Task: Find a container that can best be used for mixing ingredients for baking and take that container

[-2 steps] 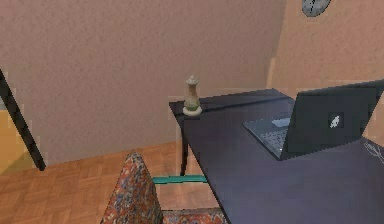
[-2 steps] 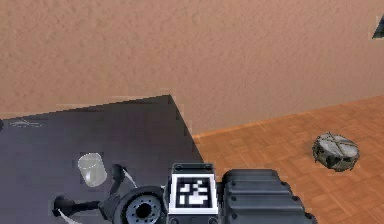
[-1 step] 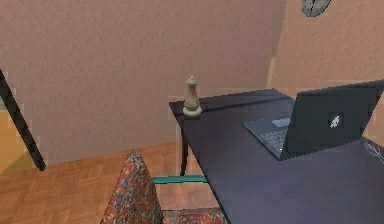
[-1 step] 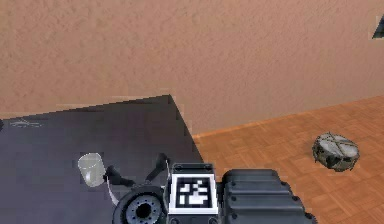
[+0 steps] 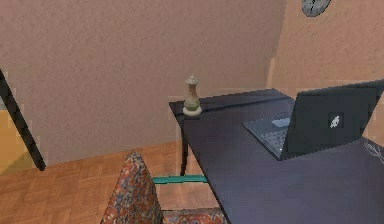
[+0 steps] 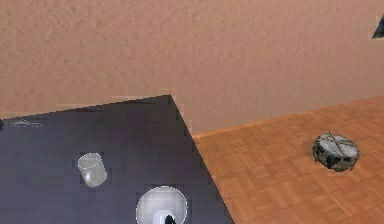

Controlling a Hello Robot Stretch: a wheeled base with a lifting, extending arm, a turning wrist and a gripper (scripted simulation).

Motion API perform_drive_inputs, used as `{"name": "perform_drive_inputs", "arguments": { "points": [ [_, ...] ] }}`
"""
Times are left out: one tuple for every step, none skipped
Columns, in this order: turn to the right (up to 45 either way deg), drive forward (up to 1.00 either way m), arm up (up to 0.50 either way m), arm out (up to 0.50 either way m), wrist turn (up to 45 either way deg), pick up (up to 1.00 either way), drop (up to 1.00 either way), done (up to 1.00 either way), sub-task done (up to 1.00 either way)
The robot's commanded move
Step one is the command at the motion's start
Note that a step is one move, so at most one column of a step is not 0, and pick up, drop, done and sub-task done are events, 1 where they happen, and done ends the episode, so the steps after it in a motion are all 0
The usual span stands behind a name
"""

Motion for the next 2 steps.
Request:
{"name": "perform_drive_inputs", "arguments": {
  "points": [
    [0.0,0.0,0.0,0.0,0.0,1.0,0.0,0.0,0.0],
    [0.0,0.0,0.1,0.0,0.0,0.0,0.0,0.0,0.0]
  ]
}}
